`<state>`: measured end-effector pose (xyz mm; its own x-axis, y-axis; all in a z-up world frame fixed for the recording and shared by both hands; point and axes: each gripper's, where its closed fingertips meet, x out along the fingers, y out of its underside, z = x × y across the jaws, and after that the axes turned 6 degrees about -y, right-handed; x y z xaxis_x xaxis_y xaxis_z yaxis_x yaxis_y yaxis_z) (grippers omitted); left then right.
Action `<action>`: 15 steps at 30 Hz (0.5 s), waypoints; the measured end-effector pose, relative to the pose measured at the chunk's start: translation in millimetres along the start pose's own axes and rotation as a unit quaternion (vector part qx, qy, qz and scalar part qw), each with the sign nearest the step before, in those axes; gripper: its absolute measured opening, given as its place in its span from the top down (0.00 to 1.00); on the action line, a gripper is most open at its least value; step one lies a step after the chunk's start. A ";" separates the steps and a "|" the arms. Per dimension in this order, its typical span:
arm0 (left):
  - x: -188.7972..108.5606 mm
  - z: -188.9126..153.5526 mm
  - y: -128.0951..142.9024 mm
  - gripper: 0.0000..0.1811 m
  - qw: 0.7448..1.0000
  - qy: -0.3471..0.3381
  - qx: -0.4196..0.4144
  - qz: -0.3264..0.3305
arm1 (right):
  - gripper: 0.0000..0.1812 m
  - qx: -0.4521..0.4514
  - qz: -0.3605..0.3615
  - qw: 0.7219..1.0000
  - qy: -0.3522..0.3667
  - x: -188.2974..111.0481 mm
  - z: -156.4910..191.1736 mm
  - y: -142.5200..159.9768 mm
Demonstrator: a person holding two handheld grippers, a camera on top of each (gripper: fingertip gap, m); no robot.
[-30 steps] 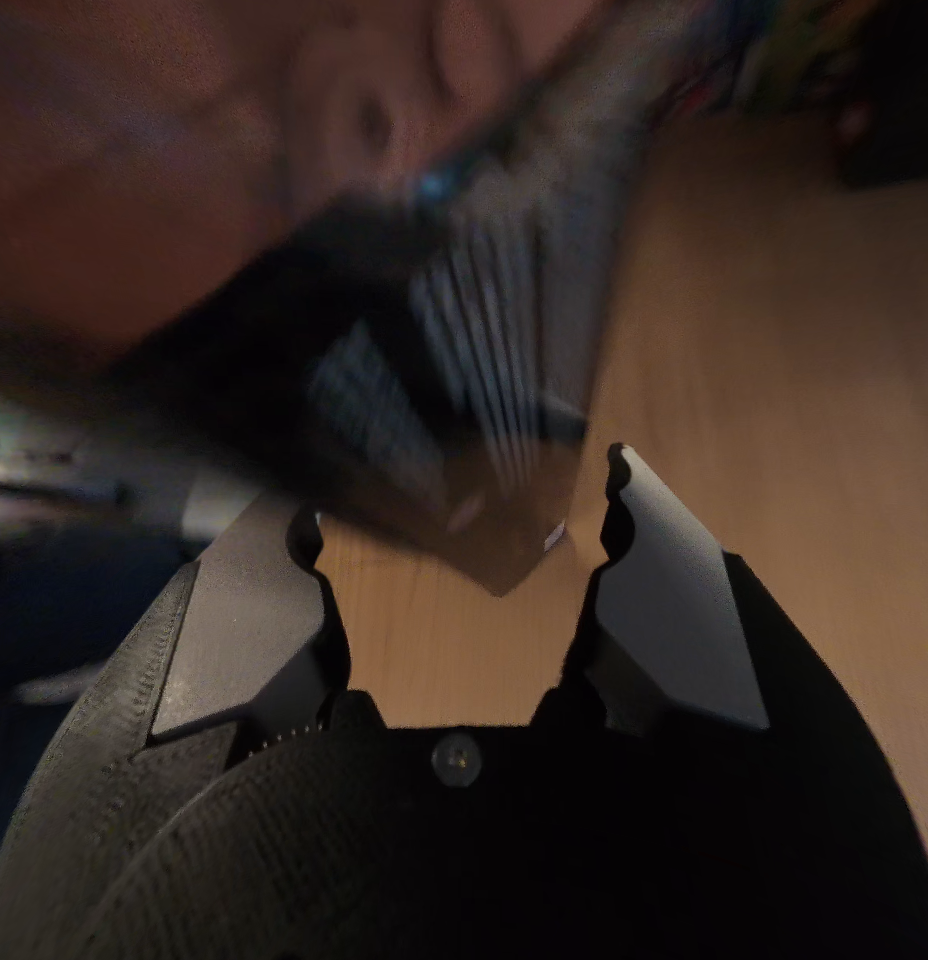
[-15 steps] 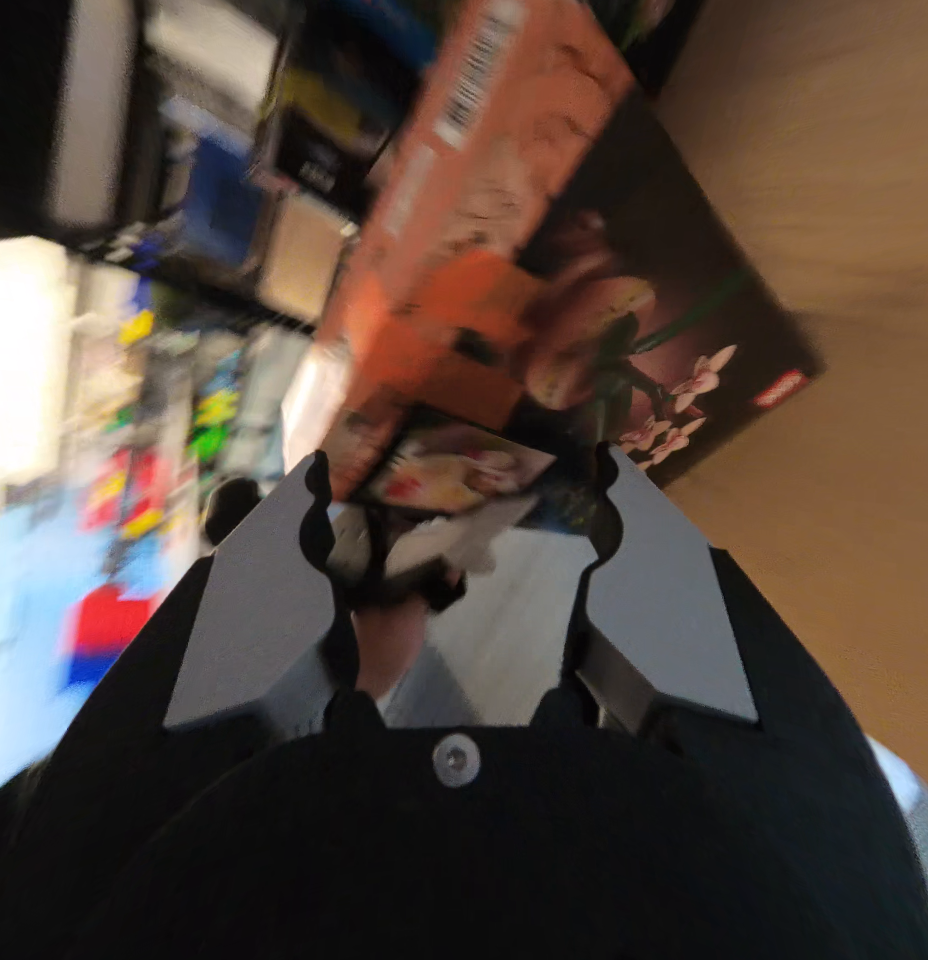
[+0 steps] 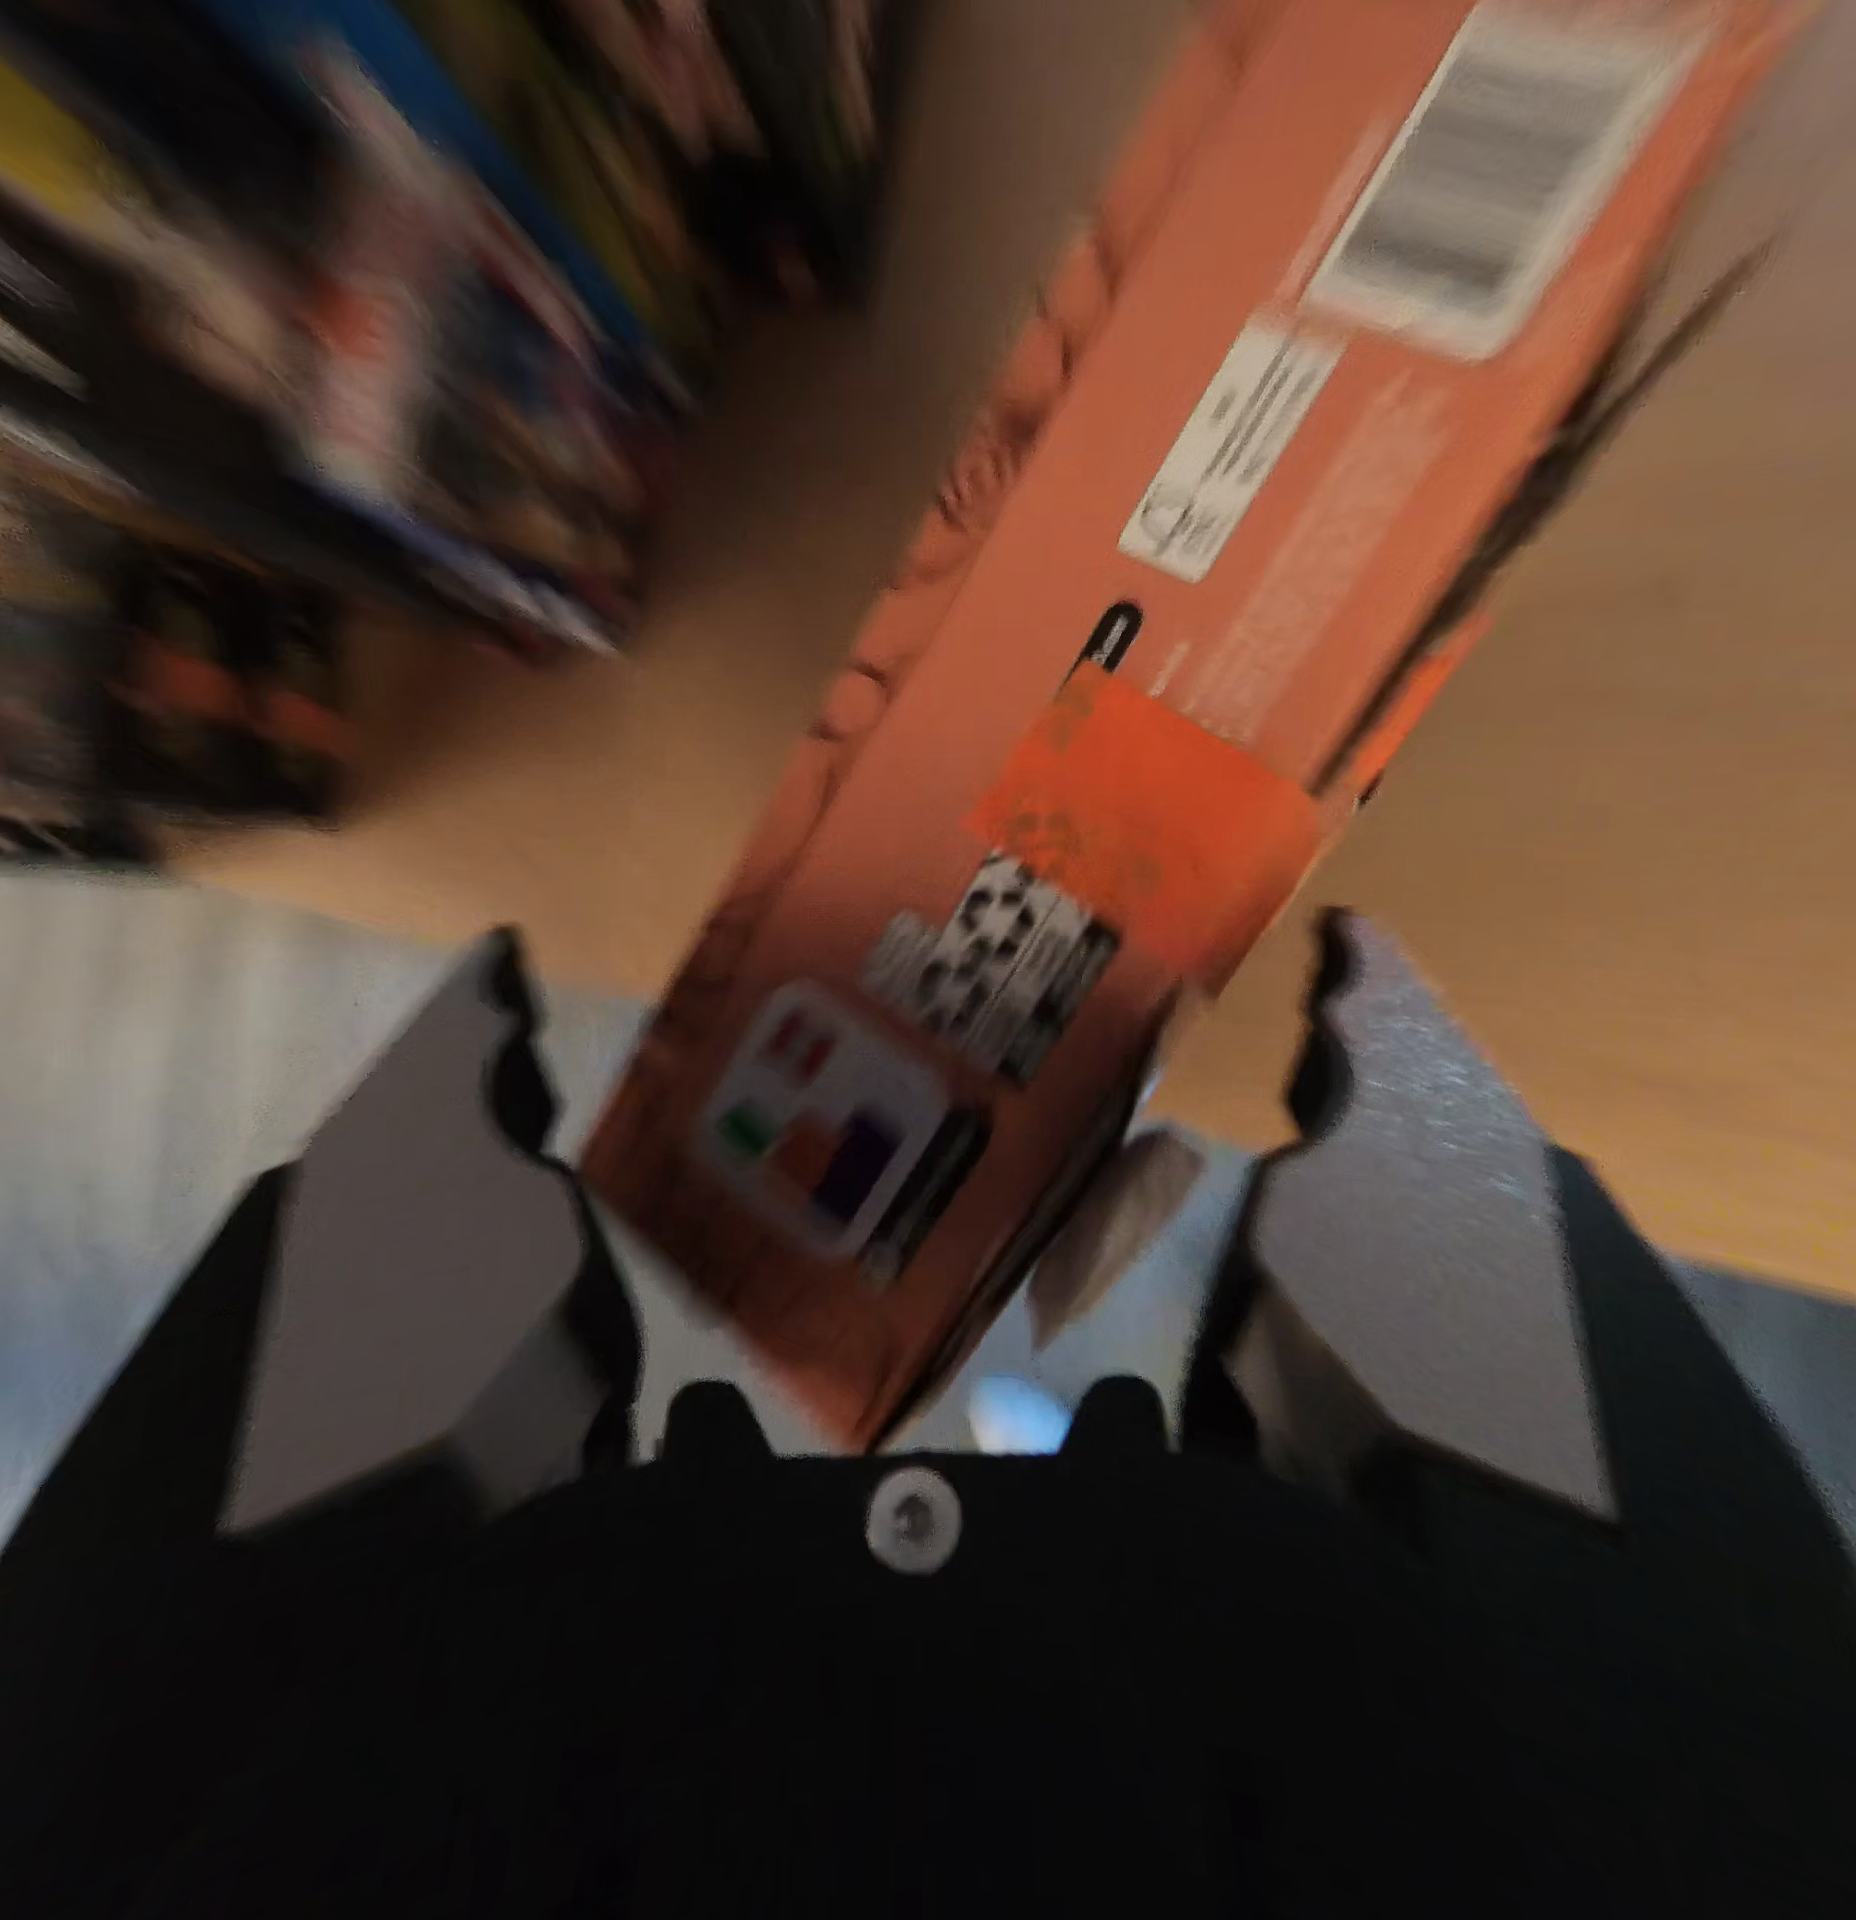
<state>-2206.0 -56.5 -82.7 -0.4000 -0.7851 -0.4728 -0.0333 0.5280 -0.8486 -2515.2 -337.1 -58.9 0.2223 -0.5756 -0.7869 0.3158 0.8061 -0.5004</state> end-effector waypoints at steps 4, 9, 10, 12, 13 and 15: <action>-94.3 68.5 35.6 0.71 0.992 -0.095 -0.077 -0.025 | 0.18 0.022 0.060 0.998 -0.018 13.6 0.4 17.4; -171.8 103.8 69.9 0.74 0.970 -0.171 -0.154 -0.073 | 0.21 0.018 0.054 0.998 -0.041 15.8 2.2 10.0; -178.1 104.3 77.4 0.74 0.968 -0.180 -0.160 -0.073 | 0.21 0.011 0.057 0.997 -0.045 18.0 2.4 6.7; -180.3 99.8 90.7 0.74 0.964 -0.184 -0.178 -0.070 | 0.22 0.005 0.059 0.997 -0.050 23.8 2.2 -2.5; -177.0 95.3 95.7 0.74 0.963 -0.180 -0.189 -0.068 | 0.22 0.002 0.061 0.997 -0.052 27.5 2.0 -8.0; -164.3 84.0 101.7 0.74 0.963 -0.165 -0.204 -0.060 | 0.22 -0.011 0.068 0.996 -0.059 33.5 2.6 -18.3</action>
<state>-2066.7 99.0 -111.4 -0.0598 -0.8732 -0.4837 -0.4447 0.4571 -0.7702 -2511.1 -371.5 -75.2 0.3682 -0.4722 -0.8009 0.2557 0.8797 -0.4010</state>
